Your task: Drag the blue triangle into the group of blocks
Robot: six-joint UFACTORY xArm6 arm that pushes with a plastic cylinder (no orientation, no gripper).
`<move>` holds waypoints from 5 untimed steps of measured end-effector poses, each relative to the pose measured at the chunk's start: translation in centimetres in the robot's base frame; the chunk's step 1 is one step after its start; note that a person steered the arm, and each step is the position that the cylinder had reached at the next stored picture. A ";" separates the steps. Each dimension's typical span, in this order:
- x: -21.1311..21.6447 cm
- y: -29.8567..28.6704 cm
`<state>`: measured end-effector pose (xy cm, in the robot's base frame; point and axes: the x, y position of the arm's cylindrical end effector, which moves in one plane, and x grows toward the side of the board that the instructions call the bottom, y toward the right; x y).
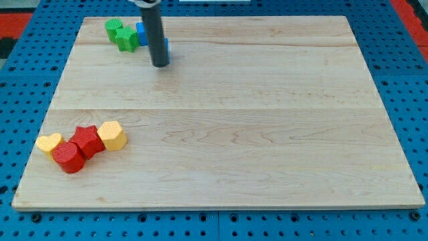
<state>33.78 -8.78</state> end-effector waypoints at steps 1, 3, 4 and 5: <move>0.2 3.2; -3.7 1.4; -5.4 -0.5; -6.9 -2.3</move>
<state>26.89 -11.08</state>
